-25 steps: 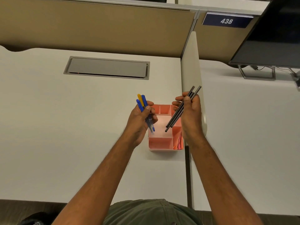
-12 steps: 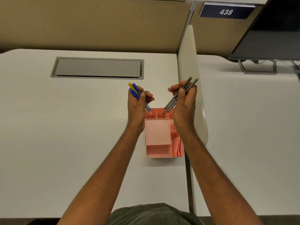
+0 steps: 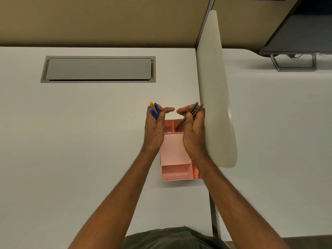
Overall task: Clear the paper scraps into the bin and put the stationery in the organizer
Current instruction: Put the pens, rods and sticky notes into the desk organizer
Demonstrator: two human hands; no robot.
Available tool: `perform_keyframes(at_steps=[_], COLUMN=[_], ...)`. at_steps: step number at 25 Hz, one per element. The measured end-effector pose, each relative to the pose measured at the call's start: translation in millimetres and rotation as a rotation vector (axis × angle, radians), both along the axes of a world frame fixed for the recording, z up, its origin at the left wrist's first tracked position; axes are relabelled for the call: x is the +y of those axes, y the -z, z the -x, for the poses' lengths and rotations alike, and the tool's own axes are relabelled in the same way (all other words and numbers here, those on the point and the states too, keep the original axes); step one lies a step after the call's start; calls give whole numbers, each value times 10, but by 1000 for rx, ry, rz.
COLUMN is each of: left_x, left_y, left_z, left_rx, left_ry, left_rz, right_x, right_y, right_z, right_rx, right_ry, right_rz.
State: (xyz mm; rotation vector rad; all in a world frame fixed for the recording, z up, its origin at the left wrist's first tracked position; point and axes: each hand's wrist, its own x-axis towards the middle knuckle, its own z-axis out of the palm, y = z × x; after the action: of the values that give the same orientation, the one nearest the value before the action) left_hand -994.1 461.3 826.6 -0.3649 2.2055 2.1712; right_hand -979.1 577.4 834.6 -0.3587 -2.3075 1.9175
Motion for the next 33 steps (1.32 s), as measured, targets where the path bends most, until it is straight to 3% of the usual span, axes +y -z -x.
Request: perform_keyframes(at_steps=[8,21,26,33], left_x=[-27,-160,-323,-487], left_y=[209,102,-125,-345], left_z=[-127,-303,-760,-1835], left_rx=[-104,-45,24,138], left_ry=[31,36,-33,-80], left_rz=[24,191,290,551], right_x=[10,31,-22,74], right_y=[102,-172,-375,-405], right_z=[-24,-248,-745,-1557], right_rx=[-68,-69,-21,11], right_ry=[-1,33,-44,-280], right_rz=[-83,-167,-196,-502])
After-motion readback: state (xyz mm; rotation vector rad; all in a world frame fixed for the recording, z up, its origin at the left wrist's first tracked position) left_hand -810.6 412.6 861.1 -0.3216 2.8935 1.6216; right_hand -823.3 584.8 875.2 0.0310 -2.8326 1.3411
